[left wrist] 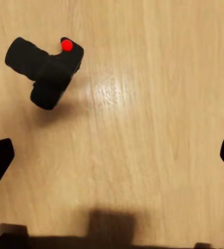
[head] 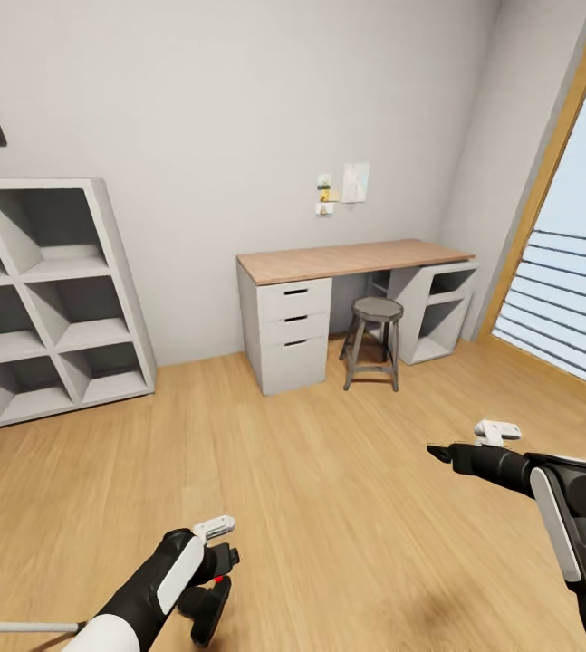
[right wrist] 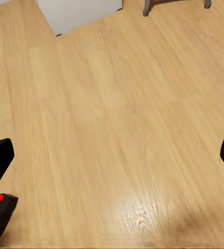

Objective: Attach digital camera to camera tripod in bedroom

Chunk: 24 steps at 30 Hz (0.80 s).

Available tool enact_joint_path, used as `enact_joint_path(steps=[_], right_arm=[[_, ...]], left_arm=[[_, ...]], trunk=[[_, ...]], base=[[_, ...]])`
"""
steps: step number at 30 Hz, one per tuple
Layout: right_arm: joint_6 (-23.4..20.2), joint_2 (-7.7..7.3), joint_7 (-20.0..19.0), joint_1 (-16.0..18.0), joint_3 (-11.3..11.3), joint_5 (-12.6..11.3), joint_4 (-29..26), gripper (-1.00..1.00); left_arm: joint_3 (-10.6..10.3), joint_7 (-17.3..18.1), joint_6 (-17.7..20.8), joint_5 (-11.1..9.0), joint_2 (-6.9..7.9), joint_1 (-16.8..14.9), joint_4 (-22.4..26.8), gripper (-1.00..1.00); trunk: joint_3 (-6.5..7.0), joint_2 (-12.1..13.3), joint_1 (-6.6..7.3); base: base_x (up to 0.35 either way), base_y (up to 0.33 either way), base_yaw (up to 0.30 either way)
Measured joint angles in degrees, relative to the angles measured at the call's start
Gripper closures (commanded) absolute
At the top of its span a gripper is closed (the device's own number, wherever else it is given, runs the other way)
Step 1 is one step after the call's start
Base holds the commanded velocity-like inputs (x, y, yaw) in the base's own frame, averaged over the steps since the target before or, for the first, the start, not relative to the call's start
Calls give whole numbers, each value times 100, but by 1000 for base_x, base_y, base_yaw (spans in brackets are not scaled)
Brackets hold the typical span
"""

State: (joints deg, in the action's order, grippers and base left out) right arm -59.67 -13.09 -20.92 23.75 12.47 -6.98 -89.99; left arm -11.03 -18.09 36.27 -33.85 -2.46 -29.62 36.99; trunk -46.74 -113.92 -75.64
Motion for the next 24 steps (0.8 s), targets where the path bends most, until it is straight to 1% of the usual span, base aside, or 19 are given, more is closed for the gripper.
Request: enact_joint_path(steps=[2, 3, 7, 8, 10, 12, 15, 24], right_arm=[[-1, 5, 0, 10, -89, -6, 168, -100], [-1, 7, 0, 16, -169, -12, 233, -100], [-1, 9, 0, 29, -582, -18, 420, -100], [-1, 9, 0, 29, -585, -11, 421, -100], [-1, 11, -1, 24, -740, -9, 450, -100], [-1, 13, -1, 10, -843, -5, 440, -100], [-1, 15, -1, -2, -928, 2, 373, -100], [-2, 3, -19, -18, -980, -70, 257, -100]], left_arm=[[7, -3, -104, -3, 37, 13, -43, -100], [9, -5, -143, -4, 50, 18, -72, -100], [10, -14, -245, 3, 85, 31, -201, -100], [10, -14, -246, 2, 86, 31, -201, -100], [8, -47, -277, 6, 99, 38, -248, -100], [-8, -94, -311, 7, 113, 49, -279, -100], [-36, -138, -370, 8, 124, 65, -306, -100], [-67, -157, -427, 9, 144, 79, -329, -100]], trunk=[[-36, -80, -44], [-53, -120, -66], [-125, -281, -154], [-143, -321, -176], [-179, -401, -220], [-215, -481, -264], [-268, -602, -329], [-430, -963, -527]], base=[[0, 0, -13], [0, 0, -9], [0, 0, -6], [0, 0, -4], [0, 0, -3], [0, 0, -2], [0, 0, -1], [0, 0, 0]])
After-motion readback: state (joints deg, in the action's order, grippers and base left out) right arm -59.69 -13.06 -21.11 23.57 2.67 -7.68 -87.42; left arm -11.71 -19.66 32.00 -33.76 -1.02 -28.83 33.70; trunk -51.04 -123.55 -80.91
